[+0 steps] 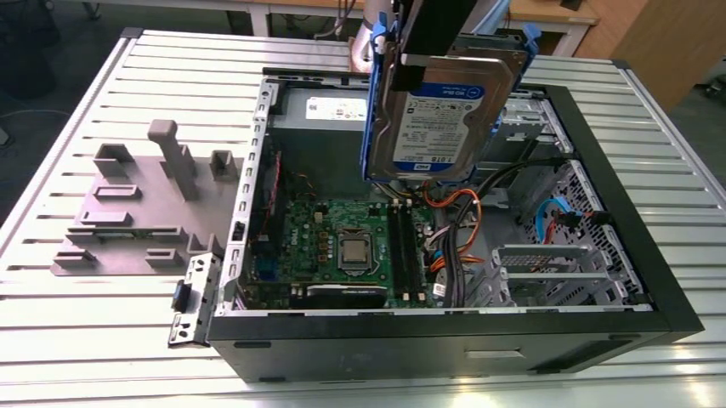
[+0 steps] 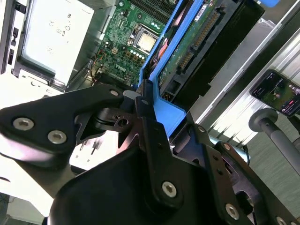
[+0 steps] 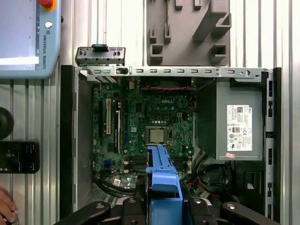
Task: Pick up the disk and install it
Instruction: 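Insert the disk into the insertion slot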
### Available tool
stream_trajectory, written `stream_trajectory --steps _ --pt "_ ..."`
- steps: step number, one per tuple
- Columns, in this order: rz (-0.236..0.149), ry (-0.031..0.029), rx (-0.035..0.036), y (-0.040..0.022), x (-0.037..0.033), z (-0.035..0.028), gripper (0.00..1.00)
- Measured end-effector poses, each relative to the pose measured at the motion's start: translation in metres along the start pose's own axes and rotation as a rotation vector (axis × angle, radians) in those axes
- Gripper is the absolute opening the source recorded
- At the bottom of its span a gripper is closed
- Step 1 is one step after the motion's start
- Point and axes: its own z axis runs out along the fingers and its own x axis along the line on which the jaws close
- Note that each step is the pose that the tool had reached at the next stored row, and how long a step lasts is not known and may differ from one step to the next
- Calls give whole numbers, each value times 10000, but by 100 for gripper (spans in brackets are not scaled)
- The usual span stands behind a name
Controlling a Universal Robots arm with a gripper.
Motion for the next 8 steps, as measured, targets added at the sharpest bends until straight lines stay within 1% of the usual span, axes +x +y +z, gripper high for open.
stream_trajectory --steps 8 --pt "-1 0 0 -2 6 0 36"
